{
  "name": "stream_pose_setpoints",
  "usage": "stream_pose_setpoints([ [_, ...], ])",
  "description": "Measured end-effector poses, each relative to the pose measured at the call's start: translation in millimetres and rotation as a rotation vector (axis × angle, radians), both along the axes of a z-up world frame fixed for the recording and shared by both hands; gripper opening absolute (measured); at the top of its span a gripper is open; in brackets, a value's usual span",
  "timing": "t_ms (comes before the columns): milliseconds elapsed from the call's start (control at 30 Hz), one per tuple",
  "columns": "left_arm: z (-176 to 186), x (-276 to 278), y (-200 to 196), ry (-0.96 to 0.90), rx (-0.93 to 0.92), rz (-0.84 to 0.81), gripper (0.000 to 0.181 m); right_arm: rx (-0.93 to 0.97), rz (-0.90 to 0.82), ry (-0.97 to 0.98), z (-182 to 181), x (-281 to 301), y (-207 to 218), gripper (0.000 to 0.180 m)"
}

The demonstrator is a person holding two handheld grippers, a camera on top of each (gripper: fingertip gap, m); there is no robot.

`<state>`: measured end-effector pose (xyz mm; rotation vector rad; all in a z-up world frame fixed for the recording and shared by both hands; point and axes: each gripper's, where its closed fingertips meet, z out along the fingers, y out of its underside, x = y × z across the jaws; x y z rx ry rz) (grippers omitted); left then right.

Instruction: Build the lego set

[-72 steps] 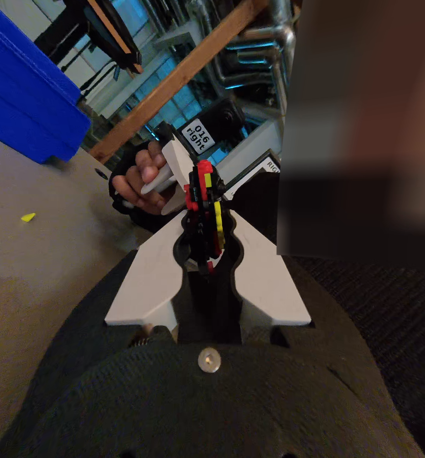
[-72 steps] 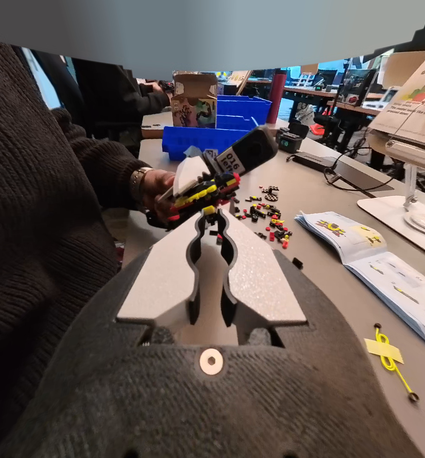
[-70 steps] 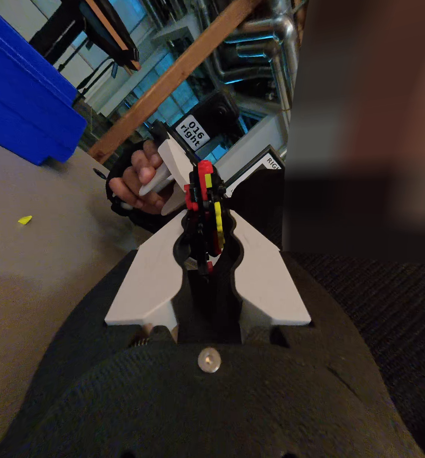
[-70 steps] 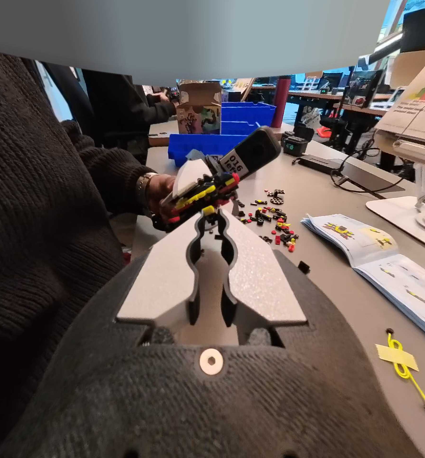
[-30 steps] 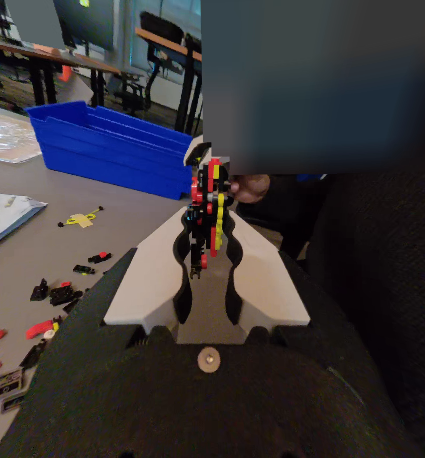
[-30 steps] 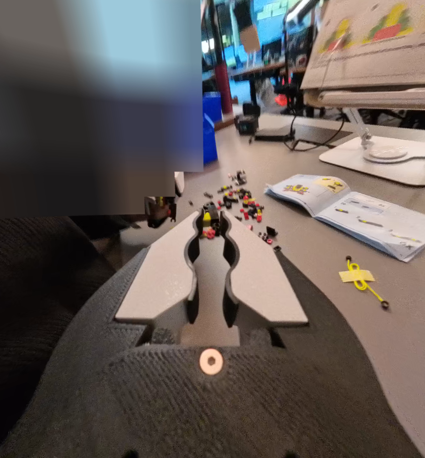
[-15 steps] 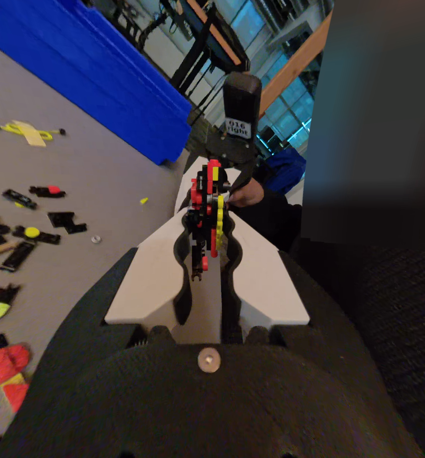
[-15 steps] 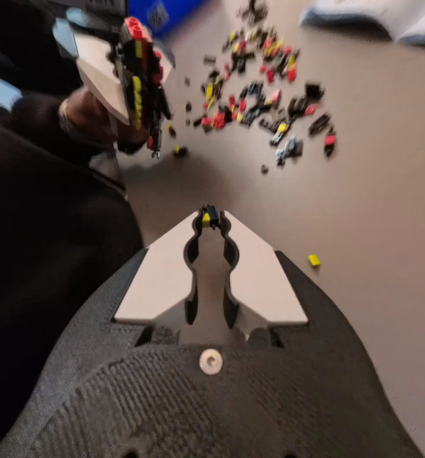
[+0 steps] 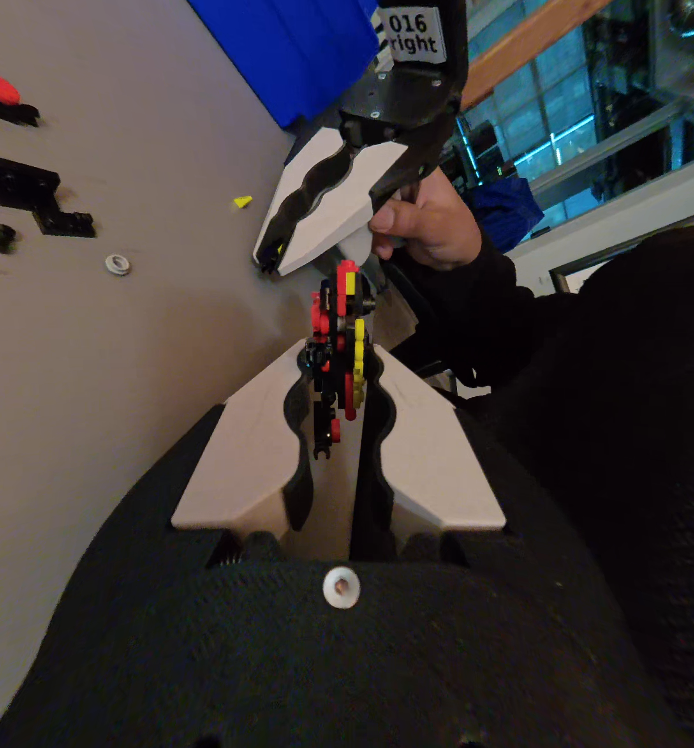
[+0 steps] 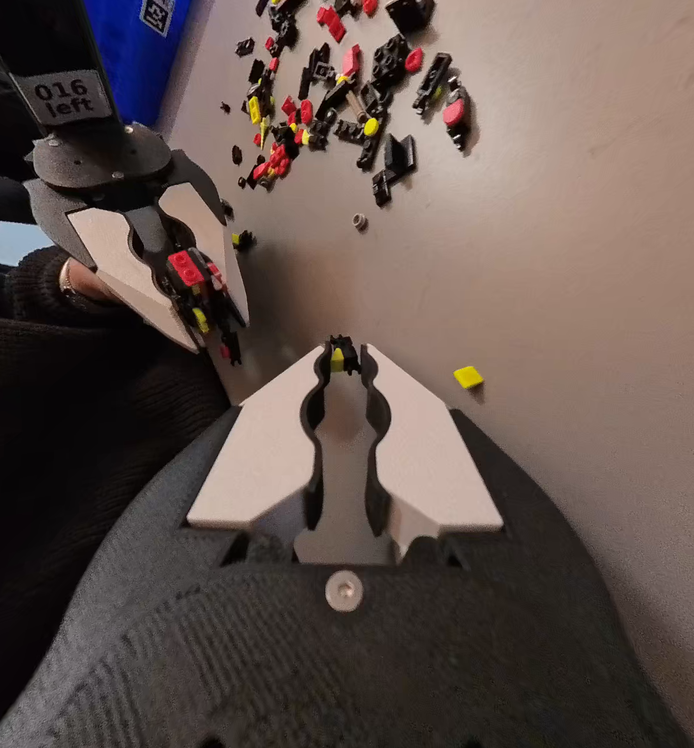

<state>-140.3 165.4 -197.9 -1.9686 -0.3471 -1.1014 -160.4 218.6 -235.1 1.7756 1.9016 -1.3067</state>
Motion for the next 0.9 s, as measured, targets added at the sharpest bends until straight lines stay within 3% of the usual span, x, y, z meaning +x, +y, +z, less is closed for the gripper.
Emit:
stream_pose_setpoints([
  [267, -10, -6, -3, -0.017, -0.041, 0.004, 0.021, -0.021, -0.029, -0.02, -3, -3, 5, 0.022],
  [500, -10, -9, -2, -0.074, -0.041, 0.01, 0.022, -0.051, -0.092, 0.306, 49, -19, 27, 0.024],
  [633, -9, -10, 0, -0.08, -0.032, 0.022, 0.022, -0.117, -0.047, 0.425, 73, -19, 4, 0.03],
  [900, 1, -4, 2, -0.032, 0.023, 0.006, 0.02, -0.207, 0.032, 0.279, 54, -21, -47, 0.046],
])
